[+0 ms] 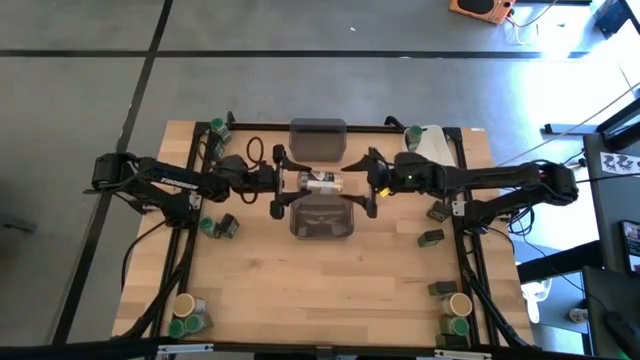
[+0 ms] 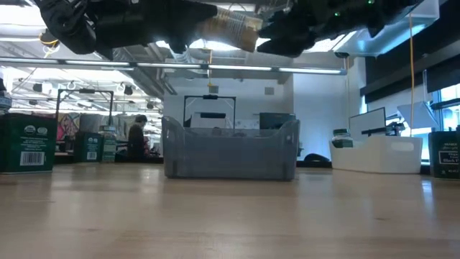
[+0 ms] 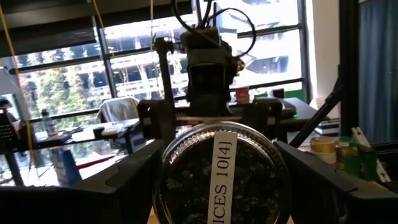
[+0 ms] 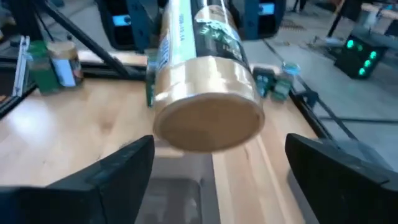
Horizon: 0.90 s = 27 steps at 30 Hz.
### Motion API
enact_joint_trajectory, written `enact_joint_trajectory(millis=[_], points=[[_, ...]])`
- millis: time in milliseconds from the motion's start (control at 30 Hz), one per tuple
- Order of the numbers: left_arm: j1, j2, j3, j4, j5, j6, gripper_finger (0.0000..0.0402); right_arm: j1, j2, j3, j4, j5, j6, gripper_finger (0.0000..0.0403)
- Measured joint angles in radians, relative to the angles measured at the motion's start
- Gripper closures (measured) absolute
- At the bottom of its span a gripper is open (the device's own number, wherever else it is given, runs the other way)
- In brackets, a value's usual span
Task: Sort spices by type
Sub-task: Put the golden seasoning bottle into the bottom black bin
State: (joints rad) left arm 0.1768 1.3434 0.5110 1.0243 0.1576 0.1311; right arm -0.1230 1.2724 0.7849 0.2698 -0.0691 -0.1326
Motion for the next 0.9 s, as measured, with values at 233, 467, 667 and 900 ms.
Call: enact_joint_trajectory(millis=[233, 467, 667, 900], points=[[-0.014, 0.006, 0.0, 0.007, 0.029, 0.007, 0.0123, 0.0, 0.101, -0.001, 0.179, -0.134, 0.014, 0.0045], [-0.013, 0.006, 0.0, 0.006, 0.026, 0.012, 0.0123, -0.001, 0.165, -0.001, 0.329, -0.171, 0.032, 0.0048], [-0.013, 0.006, 0.0, 0.012, 0.027, 0.016, 0.0123, 0.005, 0.204, -0.001, 0.404, -0.17, 0.035, 0.0116], [-0.013, 0.005, 0.0, 0.003, 0.026, 0.004, 0.0123, 0.006, 0.204, -0.002, 0.405, -0.154, 0.045, 0.012]])
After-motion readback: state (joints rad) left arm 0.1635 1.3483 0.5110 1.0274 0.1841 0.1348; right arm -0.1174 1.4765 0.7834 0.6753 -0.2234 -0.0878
